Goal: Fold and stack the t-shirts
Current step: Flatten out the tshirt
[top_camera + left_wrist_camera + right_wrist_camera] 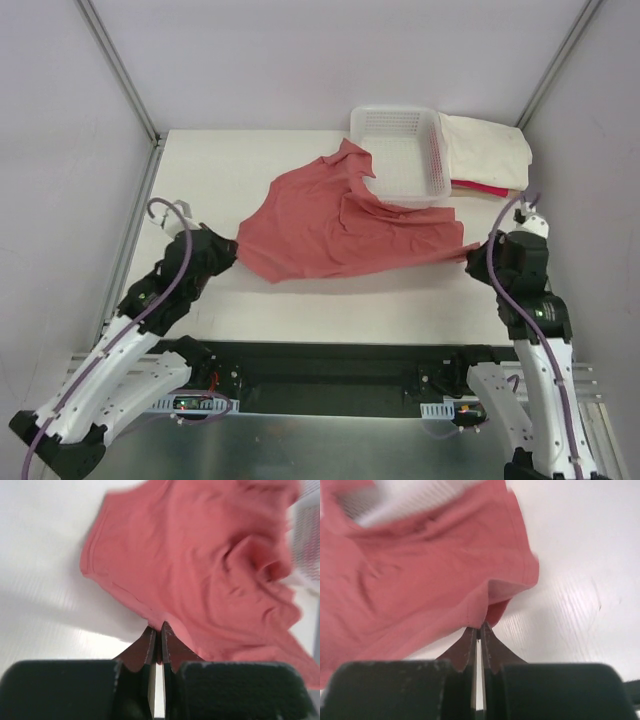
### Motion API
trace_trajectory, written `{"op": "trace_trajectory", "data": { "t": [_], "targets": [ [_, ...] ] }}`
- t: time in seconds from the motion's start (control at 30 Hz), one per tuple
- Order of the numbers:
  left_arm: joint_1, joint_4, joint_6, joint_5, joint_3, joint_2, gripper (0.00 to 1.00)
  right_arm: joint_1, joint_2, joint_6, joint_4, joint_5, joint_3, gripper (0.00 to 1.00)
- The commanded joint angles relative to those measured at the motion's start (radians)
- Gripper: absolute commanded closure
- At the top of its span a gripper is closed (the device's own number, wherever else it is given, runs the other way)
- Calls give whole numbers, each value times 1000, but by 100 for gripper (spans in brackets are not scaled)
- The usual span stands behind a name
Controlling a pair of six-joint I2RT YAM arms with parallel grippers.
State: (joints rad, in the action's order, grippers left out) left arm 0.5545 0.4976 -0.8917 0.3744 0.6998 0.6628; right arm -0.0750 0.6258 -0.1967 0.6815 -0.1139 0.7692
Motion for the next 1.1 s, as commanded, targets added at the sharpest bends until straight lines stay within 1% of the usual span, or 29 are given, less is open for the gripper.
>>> {"op": "trace_trajectory", "data": {
  "t": [0.0, 0.03, 0.1, 0.13, 0.17, 0.2, 0.23, 0.3, 0.33, 0.37, 0.4, 0.43, 0.47, 0.5, 0.53, 0.6, 0.63, 0.7, 0.73, 0.77, 0.8, 0.87, 0.9, 1.03, 1.07],
  "targets": [
    [-13, -2, 135, 167, 228, -90, 100, 6, -81, 109, 93, -75, 212, 99],
    [-11, -1, 179, 185, 312, -100, 100, 6, -87, 115, 93, -79, 284, 99],
    [-11, -2, 224, 199, 403, -112, 100, 6, -103, 132, 92, -79, 352, 99],
    [-11, -2, 265, 195, 491, -114, 100, 6, -106, 137, 87, -78, 382, 99],
    [-11, -5, 287, 170, 535, -114, 100, 4, -106, 138, 82, -79, 442, 99],
    [-11, -10, 309, 156, 579, -103, 100, 6, -106, 141, 69, -82, 468, 99],
    [-11, -16, 351, 143, 662, -95, 100, 6, -107, 144, 58, -84, 493, 99],
    [-11, -28, 390, 88, 751, -62, 100, 6, -98, 154, 9, -73, 573, 99],
    [-11, -27, 427, 68, 844, -46, 100, 6, -92, 166, -6, -64, 606, 99],
    [-11, -28, 444, 45, 892, -31, 100, 6, -69, 172, -17, -52, 681, 99],
    [-11, -25, 459, -4, 936, -3, 100, 6, -55, 178, -16, -26, 729, 99],
    [-11, -27, 488, -26, 1023, 10, 100, 6, -43, 186, -13, -12, 769, 99],
    [-11, -27, 499, -46, 1062, 20, 100, 6, -23, 190, -11, 0, 803, 99],
    [-11, -27, 507, -64, 1099, 33, 100, 6, -15, 191, -10, 28, 876, 99],
    [-11, -27, 520, -95, 1165, 38, 100, 4, -8, 189, -8, 36, 907, 99],
    [-11, -27, 533, -126, 1225, 46, 100, 4, 5, 215, 4, 68, 970, 99],
    [-11, -27, 542, -159, 1278, 46, 100, 6, 5, 217, 7, 74, 1025, 99],
    [-11, -27, 550, -187, 1329, 55, 100, 6, 6, 229, 12, 98, 1070, 99],
    [-11, -27, 562, -221, 1383, 61, 100, 6, 6, 230, 12, 105, 1111, 99],
    [-11, -24, 566, -233, 1409, 69, 100, 6, 11, 230, 7, 105, 1127, 99],
    [-11, -27, 568, -244, 1434, 89, 100, 6, 15, 230, 9, 149, 1146, 99],
    [-11, -25, 585, -264, 1518, 119, 100, 6, 38, 230, 13, 164, 1191, 99],
    [-11, -27, 589, -265, 1581, 156, 100, 6, 48, 232, 15, 161, 1203, 99],
    [-11, -28, 655, -244, 1725, 262, 100, 6, 103, 241, 15, 137, 1243, 99],
    [-11, -36, 663, -229, 1730, 277, 100, 6, 127, 241, 10, 135, 1242, 99]
  ]
}}
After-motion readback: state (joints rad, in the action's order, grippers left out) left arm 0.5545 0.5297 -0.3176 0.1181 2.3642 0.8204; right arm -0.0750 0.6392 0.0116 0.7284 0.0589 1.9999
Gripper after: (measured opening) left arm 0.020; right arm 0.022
